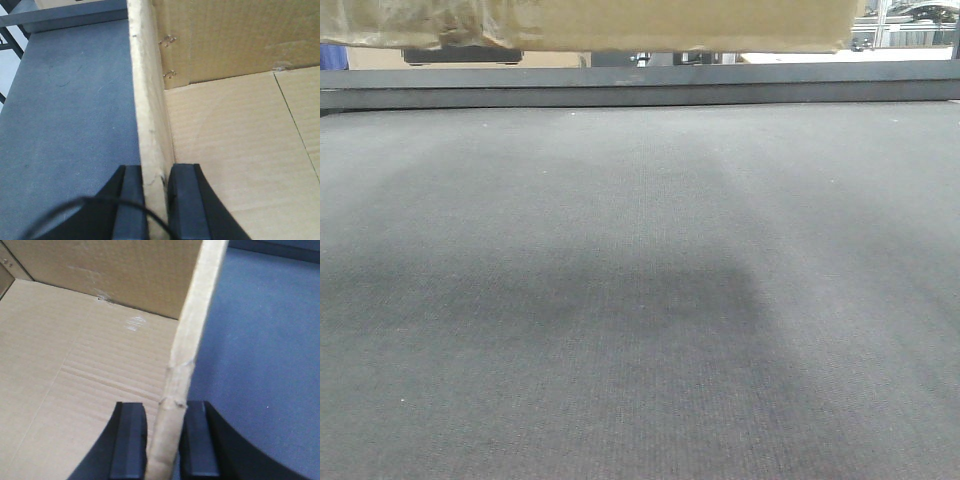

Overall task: Grab carton from right shelf to conveyor
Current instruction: 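Lower the carton onto the belt and open both grippers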

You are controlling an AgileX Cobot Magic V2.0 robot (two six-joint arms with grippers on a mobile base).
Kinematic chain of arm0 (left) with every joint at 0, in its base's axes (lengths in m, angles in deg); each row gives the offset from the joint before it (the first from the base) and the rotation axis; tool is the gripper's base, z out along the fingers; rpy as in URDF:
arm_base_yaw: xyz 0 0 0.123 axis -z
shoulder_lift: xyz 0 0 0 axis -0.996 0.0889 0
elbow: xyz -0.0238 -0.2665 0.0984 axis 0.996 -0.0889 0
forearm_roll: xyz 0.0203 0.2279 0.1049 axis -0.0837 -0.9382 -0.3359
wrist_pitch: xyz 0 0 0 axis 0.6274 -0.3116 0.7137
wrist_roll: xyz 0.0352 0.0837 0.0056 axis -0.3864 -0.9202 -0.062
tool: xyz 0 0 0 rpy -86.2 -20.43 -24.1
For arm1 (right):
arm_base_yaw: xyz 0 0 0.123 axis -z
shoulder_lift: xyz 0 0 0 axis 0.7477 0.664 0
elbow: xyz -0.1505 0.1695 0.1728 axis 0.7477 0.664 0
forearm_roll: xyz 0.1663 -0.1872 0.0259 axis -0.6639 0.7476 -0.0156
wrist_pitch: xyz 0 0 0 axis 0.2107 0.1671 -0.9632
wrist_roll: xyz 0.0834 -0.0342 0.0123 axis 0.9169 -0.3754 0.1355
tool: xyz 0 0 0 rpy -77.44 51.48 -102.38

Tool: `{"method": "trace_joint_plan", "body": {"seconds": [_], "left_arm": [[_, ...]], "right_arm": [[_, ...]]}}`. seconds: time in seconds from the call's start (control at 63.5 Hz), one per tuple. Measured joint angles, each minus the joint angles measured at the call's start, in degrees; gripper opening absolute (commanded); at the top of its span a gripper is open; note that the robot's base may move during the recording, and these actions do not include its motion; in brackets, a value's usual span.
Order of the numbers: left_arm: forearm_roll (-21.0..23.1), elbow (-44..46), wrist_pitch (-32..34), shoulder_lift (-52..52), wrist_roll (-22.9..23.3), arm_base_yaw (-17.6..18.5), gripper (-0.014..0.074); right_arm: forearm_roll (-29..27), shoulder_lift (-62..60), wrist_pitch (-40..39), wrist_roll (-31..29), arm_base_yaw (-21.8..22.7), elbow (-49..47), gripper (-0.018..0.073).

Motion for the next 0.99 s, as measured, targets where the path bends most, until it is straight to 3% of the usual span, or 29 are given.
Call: {"method": "trace_joint_plan", "body": {"seconds": [0.173, 0.347, 0.678, 0.993], "left_arm": [[0.1, 0.0, 0.0, 0.0, 0.0, 0.0, -0.0018], [4.3, -0.2, 1.6, 1.8, 0.0, 0.0, -0.0018], [8.7, -9.8, 16.5, 9.4, 0.8, -0.4, -0.0018], [8.3, -13.0, 22.9, 16.9, 1.9, -1.9, -0.0018]], "right_arm": [[0.0, 0.0, 0.0, 0.0, 0.0, 0.0, -0.0069], [0.4, 0.2, 0.9, 0.0, 1.2, 0.0, -0.0069], [0.7, 7.5, 1.9, -0.9, 10.0, 0.0, -0.0069], [1.6, 18.0, -0.2, -1.0, 11.6, 0.1, -0.0069]]}}
